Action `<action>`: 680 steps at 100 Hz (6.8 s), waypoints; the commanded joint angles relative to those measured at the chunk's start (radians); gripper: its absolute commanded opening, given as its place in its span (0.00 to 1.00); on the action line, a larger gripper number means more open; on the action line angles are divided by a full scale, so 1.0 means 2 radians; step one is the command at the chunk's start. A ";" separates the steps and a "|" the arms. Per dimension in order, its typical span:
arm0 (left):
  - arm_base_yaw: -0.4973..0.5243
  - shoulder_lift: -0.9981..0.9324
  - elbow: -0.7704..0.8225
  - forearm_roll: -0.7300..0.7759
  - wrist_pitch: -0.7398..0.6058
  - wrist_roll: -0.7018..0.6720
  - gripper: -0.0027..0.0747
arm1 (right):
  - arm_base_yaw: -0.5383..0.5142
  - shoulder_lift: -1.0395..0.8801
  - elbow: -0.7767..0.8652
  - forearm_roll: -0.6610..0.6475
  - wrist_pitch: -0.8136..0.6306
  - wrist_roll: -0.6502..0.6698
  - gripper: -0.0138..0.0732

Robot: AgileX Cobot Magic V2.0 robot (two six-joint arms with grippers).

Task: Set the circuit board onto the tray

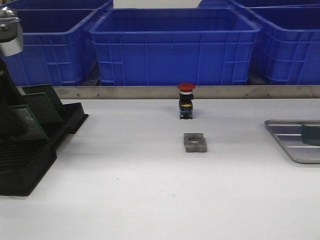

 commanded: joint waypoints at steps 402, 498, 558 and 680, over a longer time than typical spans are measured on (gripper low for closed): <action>-0.181 -0.161 -0.015 -0.129 0.024 -0.004 0.71 | 0.352 0.120 -0.013 0.081 -0.103 -0.176 0.08; -0.181 -0.162 -0.015 -0.129 0.024 -0.004 0.71 | -0.025 0.198 -0.013 0.184 -0.020 -0.175 0.15; -0.181 -0.162 -0.015 -0.130 0.009 -0.016 0.71 | -0.021 0.097 -0.012 0.147 -0.038 -0.175 0.69; -0.019 -0.498 0.200 -0.191 -0.184 -0.215 0.01 | 0.082 -0.410 0.214 0.090 -0.090 -0.176 0.09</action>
